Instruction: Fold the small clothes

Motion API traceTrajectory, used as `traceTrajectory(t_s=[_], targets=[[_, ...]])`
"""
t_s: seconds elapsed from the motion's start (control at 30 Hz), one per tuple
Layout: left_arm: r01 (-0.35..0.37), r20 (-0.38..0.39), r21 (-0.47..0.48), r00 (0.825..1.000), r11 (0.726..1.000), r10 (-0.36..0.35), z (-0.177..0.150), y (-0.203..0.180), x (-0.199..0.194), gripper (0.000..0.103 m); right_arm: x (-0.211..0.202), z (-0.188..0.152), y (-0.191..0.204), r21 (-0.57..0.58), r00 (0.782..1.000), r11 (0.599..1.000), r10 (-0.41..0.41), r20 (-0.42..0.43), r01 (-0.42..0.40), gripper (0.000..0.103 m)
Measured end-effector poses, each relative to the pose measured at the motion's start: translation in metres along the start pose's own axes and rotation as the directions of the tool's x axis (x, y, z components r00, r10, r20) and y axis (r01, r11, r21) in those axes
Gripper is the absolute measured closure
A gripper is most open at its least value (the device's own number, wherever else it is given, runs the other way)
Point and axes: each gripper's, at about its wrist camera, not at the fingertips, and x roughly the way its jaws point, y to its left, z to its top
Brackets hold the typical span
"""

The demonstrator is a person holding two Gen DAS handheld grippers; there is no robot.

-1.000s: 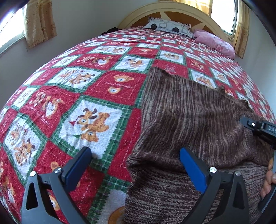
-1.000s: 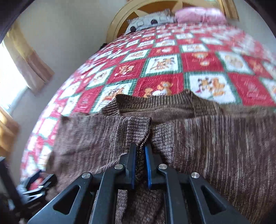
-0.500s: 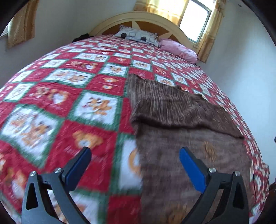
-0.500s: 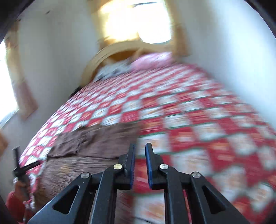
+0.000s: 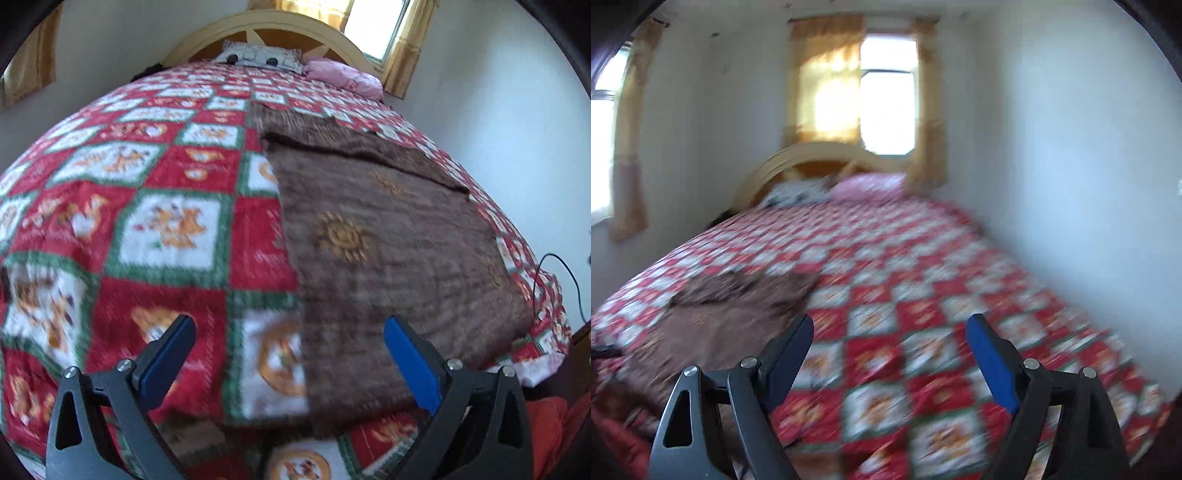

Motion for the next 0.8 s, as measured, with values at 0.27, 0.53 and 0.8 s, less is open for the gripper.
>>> traceTrajectory(t_s=[0.27,0.53,0.8], targets=[[0.016,-0.013,0.047,1.000,0.999,-0.015,-0.022,-0.023,0.013,0.000,0.074,-0.063,0.075,-0.004,0.912,0.952,0.292,-0.288,-0.306,0.037],[0.013,0.055,0.063,0.998,0.998,-0.017,-0.033,-0.022,0.007,0.002,0.061,-0.060,0.071,0.004,0.965,0.977,0.209,-0.161,-0.211,0.038],[0.040,0.061,0.064,0.997,0.997,-0.044,-0.040,-0.025,0.001,0.017,-0.038,0.012,-0.018,0.310,0.939,0.905,0.207,0.274,-0.290,0.037]])
